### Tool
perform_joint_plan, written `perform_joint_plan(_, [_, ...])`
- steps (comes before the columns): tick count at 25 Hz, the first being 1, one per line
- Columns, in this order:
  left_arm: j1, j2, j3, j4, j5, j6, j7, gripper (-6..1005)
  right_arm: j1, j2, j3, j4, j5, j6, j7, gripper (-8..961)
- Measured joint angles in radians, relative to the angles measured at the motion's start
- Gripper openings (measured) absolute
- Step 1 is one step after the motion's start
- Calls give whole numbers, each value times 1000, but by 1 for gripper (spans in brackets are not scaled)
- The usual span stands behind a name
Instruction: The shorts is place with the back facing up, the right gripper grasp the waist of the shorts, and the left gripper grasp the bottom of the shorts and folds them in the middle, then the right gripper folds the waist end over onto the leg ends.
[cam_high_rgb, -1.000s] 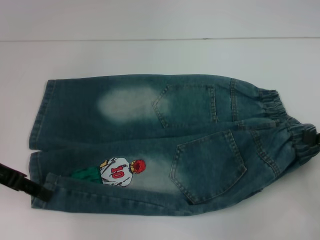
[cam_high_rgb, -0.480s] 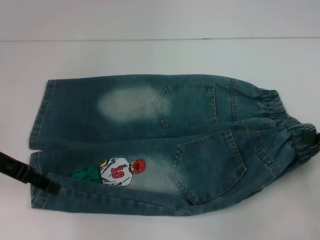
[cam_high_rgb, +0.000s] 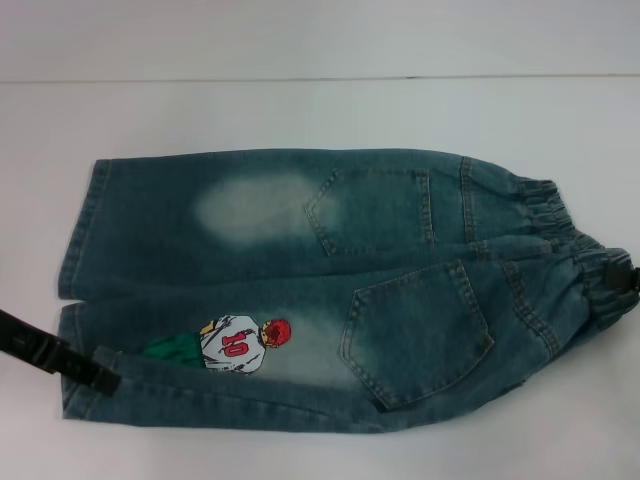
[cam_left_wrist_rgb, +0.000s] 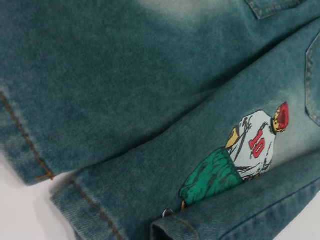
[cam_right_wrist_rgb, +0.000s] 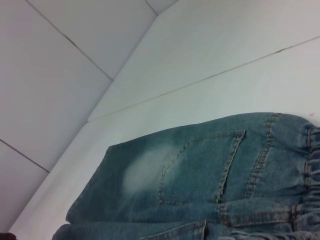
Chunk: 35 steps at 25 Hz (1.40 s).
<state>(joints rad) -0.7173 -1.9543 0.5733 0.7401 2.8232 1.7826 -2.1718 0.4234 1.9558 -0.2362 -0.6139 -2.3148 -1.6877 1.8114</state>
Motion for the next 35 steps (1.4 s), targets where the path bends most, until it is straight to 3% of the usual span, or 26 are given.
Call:
perform_joint_plan(14, [-7,7,5,-6,6,-35,3,621,1,0,1,0,0,2,2,84])
perform_joint_plan(25, [4,0,13,-34,21,-35,3,619,7,0,1,1,2,1,0,88])
perform_joint_plan(35, [-25,-2,21,-43,15,-22,7,616,11,0,-1,1,2,4,0,91])
